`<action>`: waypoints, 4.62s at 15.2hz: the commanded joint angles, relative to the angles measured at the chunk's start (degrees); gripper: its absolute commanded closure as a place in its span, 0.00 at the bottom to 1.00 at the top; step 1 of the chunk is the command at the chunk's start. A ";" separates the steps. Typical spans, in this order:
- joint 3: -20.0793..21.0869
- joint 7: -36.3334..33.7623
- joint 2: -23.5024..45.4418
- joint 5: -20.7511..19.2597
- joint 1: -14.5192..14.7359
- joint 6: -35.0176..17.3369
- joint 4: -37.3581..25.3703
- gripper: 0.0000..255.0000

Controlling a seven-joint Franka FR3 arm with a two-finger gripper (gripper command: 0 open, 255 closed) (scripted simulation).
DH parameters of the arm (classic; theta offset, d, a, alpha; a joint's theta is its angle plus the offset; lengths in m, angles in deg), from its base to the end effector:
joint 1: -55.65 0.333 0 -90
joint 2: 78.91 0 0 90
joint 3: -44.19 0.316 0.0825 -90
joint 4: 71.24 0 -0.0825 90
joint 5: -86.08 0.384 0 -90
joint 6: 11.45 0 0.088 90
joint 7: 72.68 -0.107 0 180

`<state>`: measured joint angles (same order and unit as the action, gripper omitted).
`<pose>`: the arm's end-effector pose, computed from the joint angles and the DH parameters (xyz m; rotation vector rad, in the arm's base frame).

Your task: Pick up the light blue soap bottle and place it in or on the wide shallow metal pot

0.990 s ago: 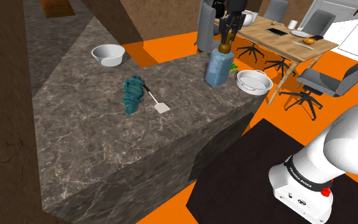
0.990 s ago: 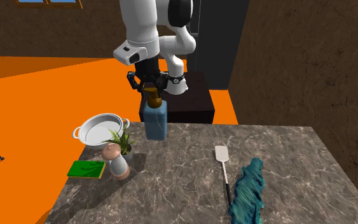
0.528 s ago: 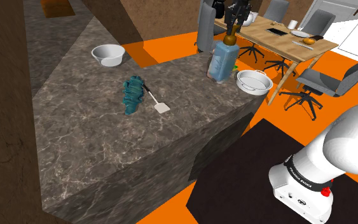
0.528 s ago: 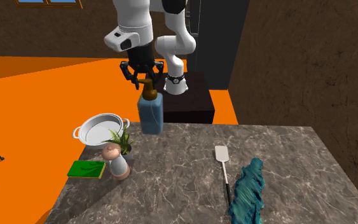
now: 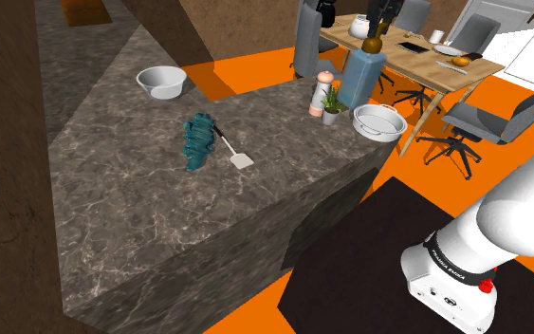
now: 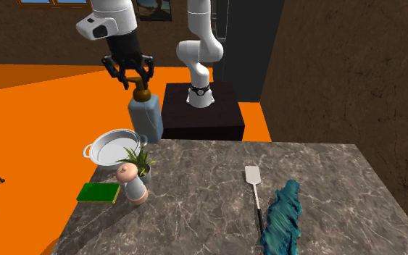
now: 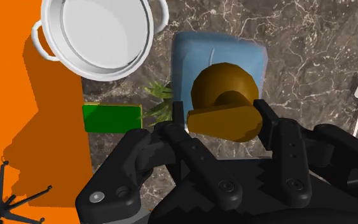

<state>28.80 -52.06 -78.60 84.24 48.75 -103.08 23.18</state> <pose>0.5131 -0.2136 0.5877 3.1283 -0.0429 -0.0977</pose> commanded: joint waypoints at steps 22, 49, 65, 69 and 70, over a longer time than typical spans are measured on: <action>-9.81 23.72 15.71 5.61 -14.92 9.61 -24.96 1.00; -9.23 22.36 12.04 4.10 -12.74 -12.85 0.96 1.00; -9.25 22.30 12.02 4.06 -12.78 -9.82 -2.06 0.00; -9.29 22.32 12.21 4.12 -12.90 -6.31 -5.74 0.00; -9.30 22.32 12.22 4.12 -12.90 -6.30 -5.76 0.00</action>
<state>19.52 -29.79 -66.48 88.32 35.90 -109.65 17.75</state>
